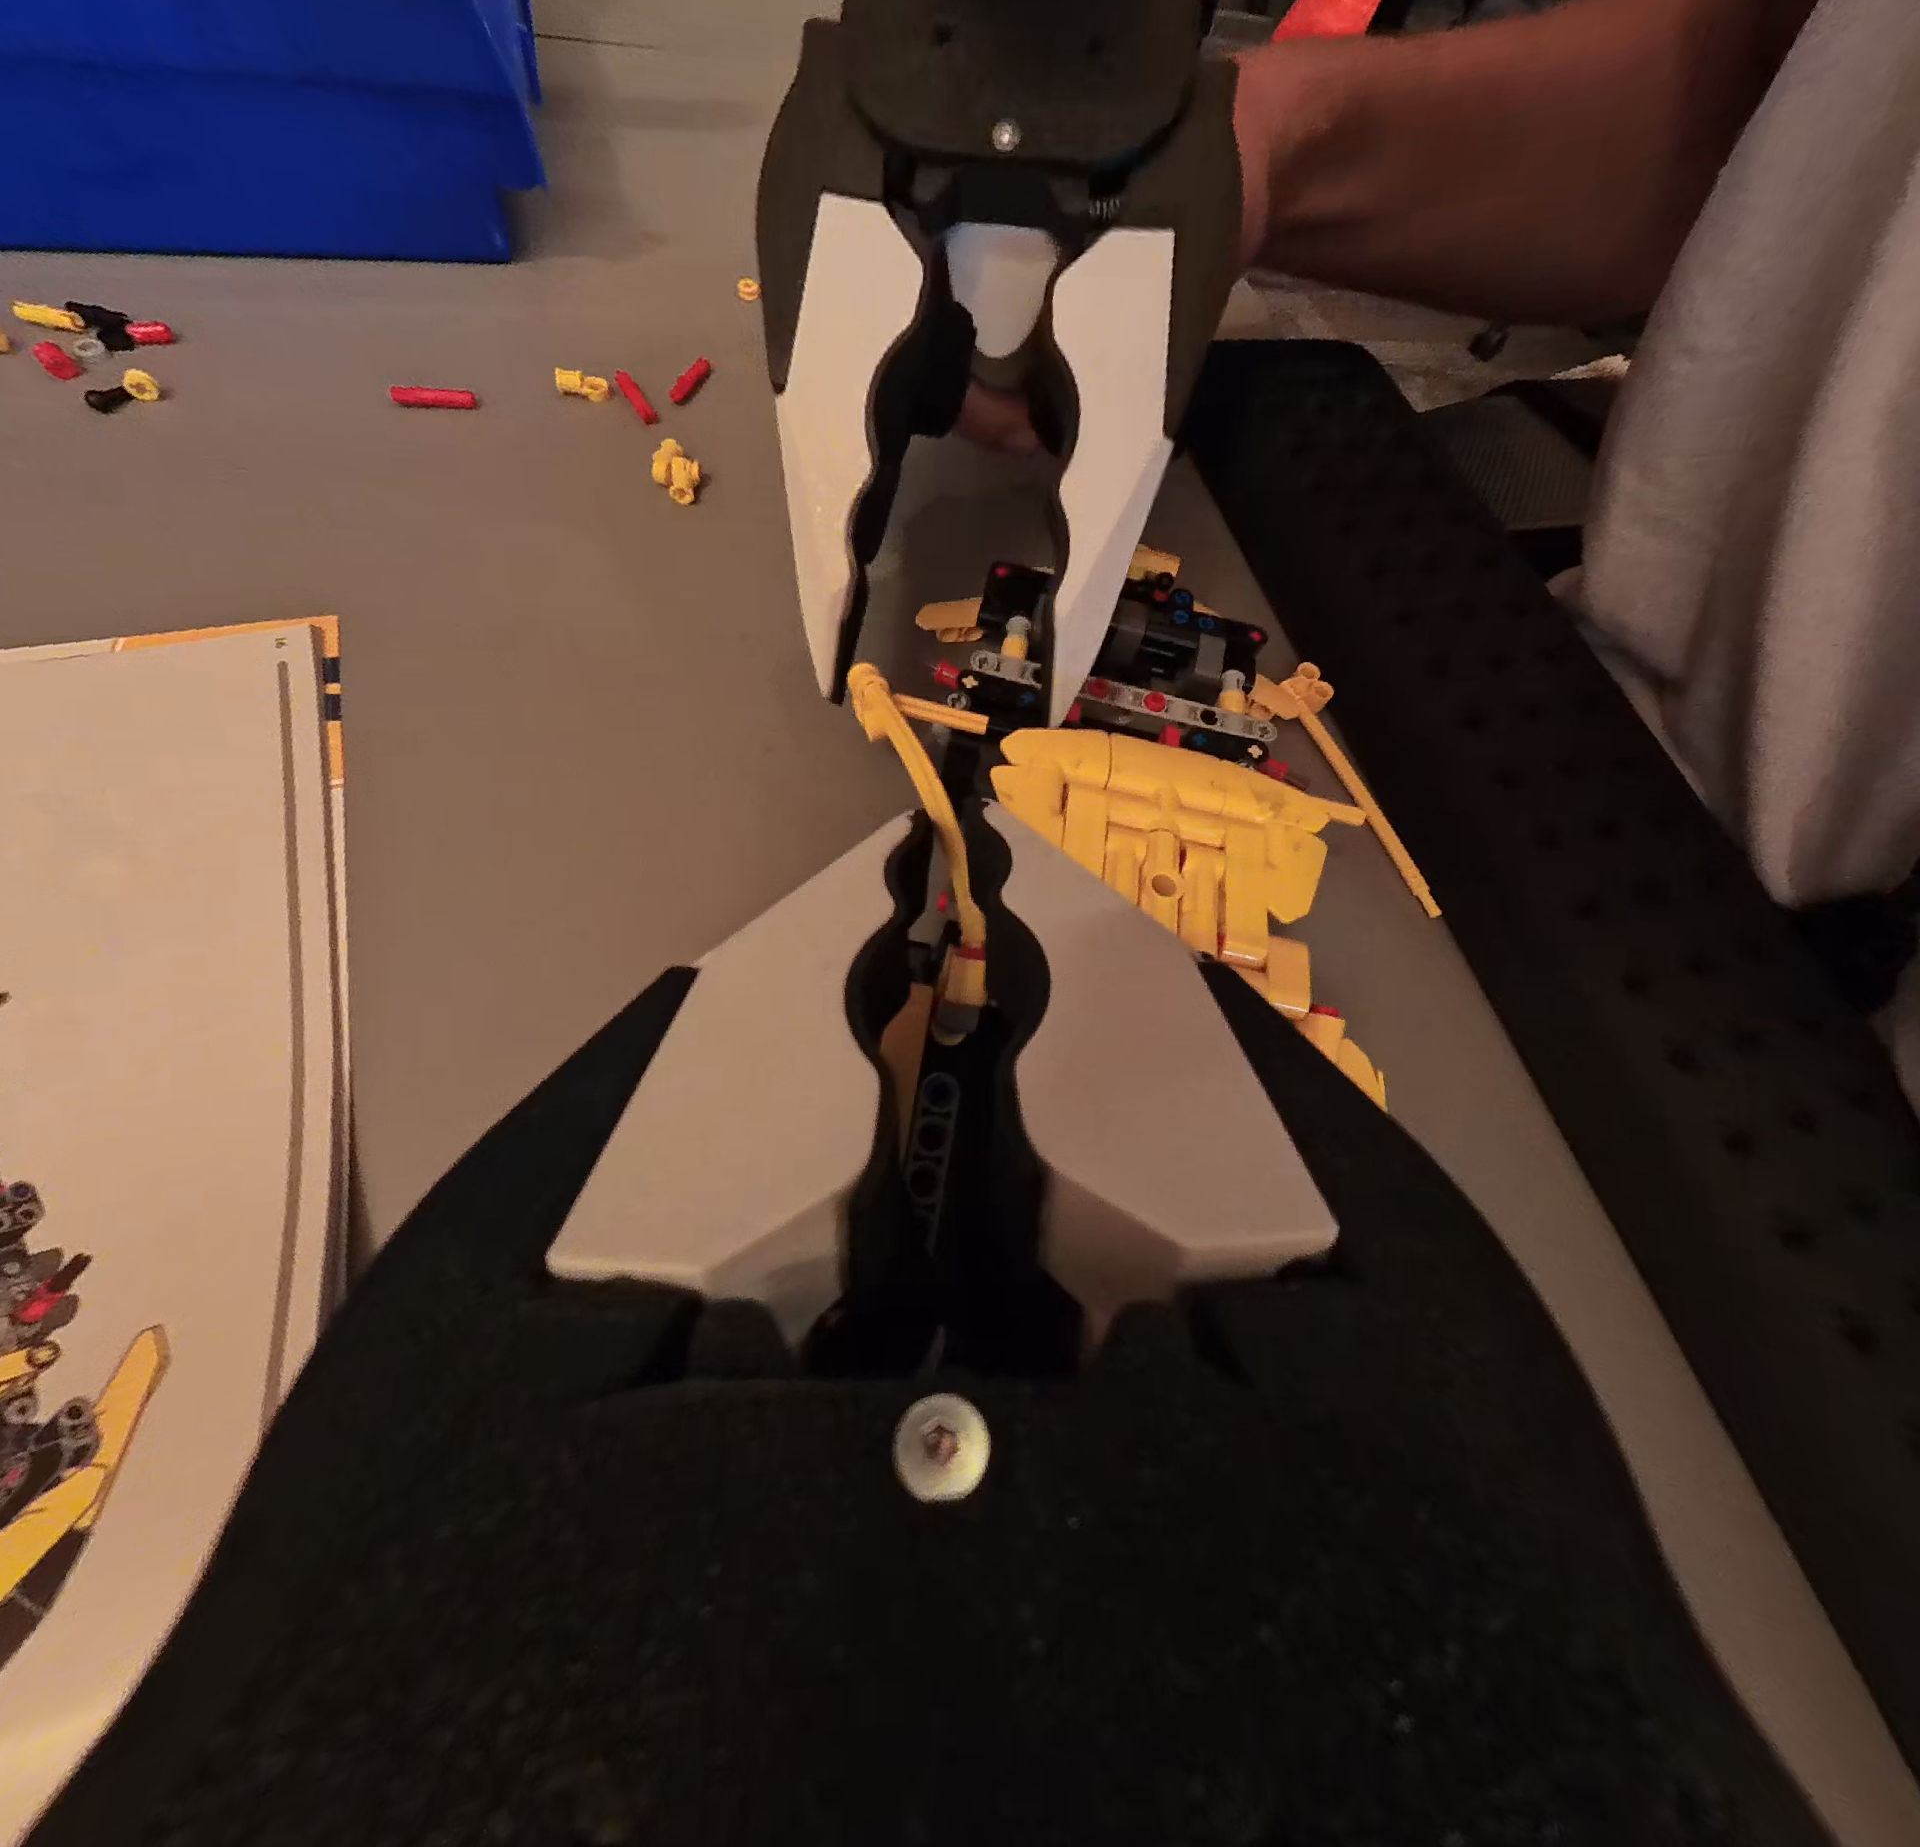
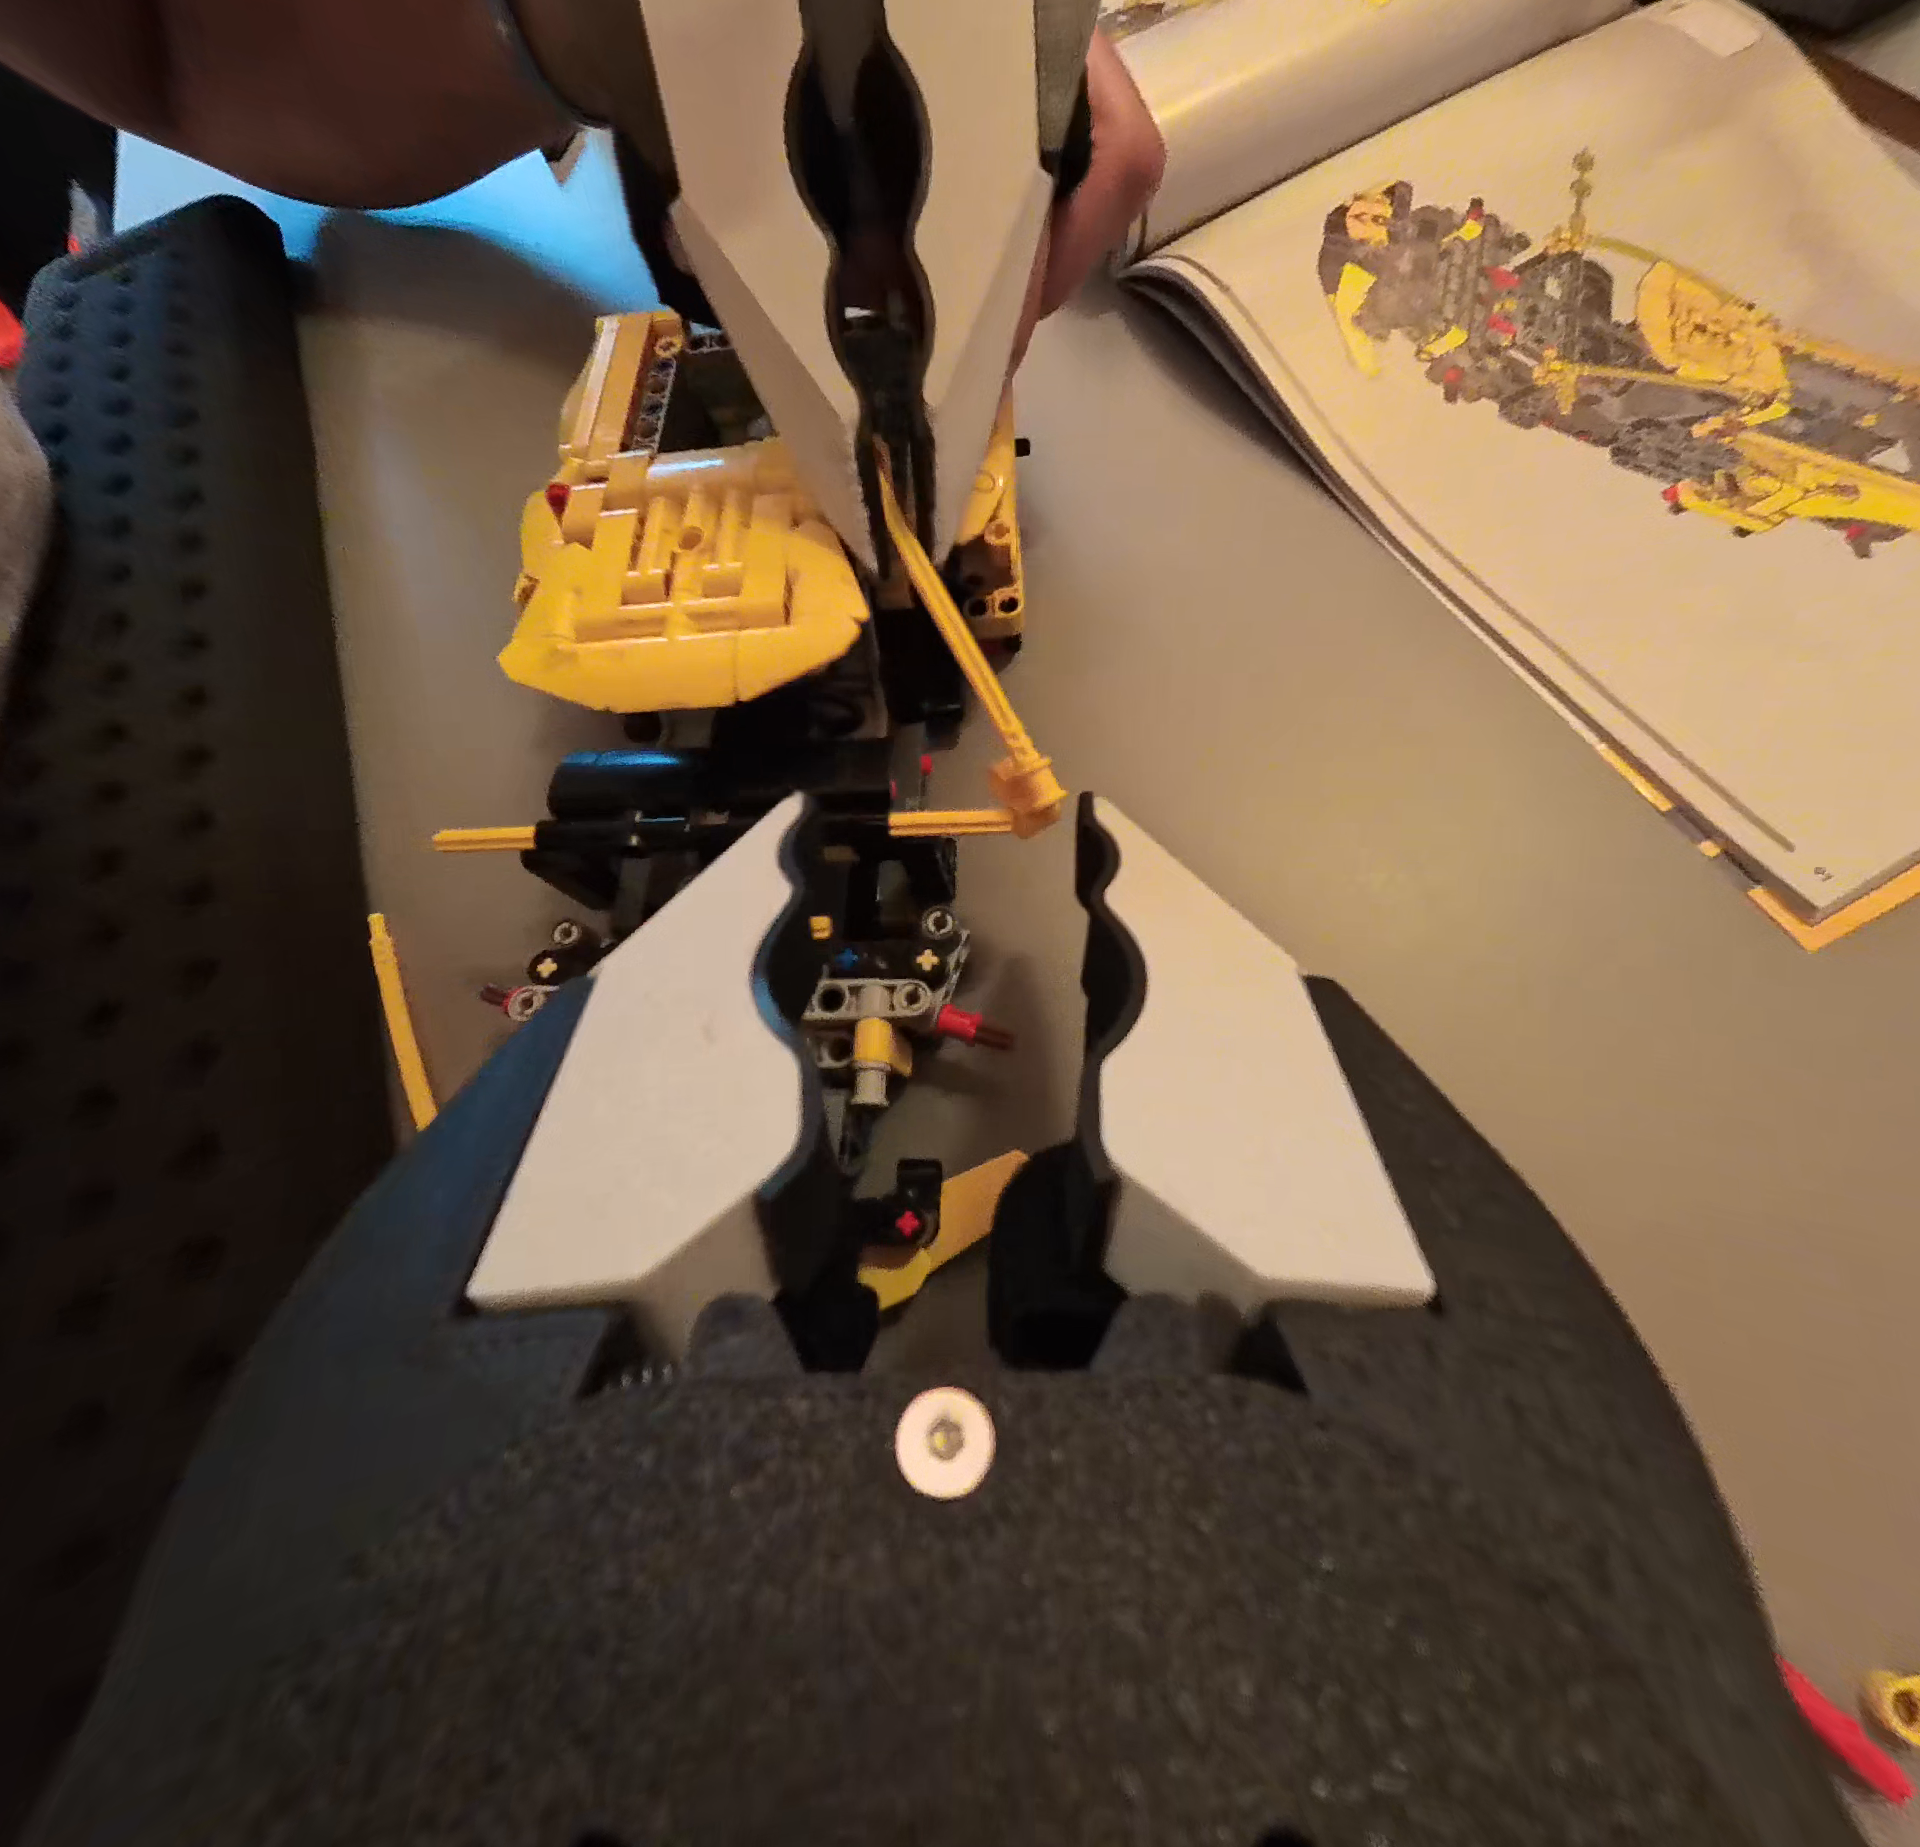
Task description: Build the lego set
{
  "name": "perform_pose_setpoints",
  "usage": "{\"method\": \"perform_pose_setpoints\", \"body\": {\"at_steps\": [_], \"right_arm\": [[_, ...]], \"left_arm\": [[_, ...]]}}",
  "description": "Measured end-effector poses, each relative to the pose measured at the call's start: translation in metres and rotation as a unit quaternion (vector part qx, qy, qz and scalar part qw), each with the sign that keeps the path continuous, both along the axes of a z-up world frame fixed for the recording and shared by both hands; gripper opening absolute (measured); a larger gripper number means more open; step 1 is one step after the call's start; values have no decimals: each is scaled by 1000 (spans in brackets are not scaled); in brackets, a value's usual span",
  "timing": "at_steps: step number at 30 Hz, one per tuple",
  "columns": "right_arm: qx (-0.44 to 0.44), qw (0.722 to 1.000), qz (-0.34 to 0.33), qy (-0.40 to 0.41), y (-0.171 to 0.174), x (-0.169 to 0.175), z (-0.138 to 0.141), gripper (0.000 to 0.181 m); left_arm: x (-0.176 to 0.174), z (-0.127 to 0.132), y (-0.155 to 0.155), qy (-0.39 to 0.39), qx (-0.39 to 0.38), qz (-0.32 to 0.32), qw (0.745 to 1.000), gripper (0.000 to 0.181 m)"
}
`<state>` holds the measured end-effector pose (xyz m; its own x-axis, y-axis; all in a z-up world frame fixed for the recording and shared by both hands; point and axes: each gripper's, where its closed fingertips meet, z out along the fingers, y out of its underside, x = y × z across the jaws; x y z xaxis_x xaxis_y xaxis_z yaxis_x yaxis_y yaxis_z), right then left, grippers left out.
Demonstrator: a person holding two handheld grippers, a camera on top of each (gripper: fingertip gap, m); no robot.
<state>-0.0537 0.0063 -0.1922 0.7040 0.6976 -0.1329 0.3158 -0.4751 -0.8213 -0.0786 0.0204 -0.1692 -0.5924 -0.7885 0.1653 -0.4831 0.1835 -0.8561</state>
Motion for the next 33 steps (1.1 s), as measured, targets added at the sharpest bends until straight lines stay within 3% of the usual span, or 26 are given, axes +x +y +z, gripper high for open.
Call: {"method": "perform_pose_setpoints", "body": {"at_steps": [9,11,12,17,22,27,30,33], "right_arm": [[-17,1000,-19,0,-1,2,-1,35],[4,998,-39,-43,2,13,0,9],[10,998,-12,-57,-3,10,-1,0],[-4,999,-7,-40,-8,4,-5,2],[-15,1000,-11,14,-6,16,16,27],[92,992,-5,-90,0,10,30,30],[84,986,-17,-140,3,8,20,38],[47,997,-28,-52,1,4,22,31]], "left_arm": [[0,-1,0,-7,10,0,1000,6],[0,-1,0,-12,17,-1,1000,5],[0,-1,0,-13,18,0,1000,5],[0,0,0,-16,19,-1,1000,4],[0,0,-1,-11,11,-1,1000,4],[0,0,-1,-3,-1,-1,1000,4],[-1,2,-1,-3,-10,-4,1000,4],[-1,3,-2,-15,-1,-6,1000,4]]}}
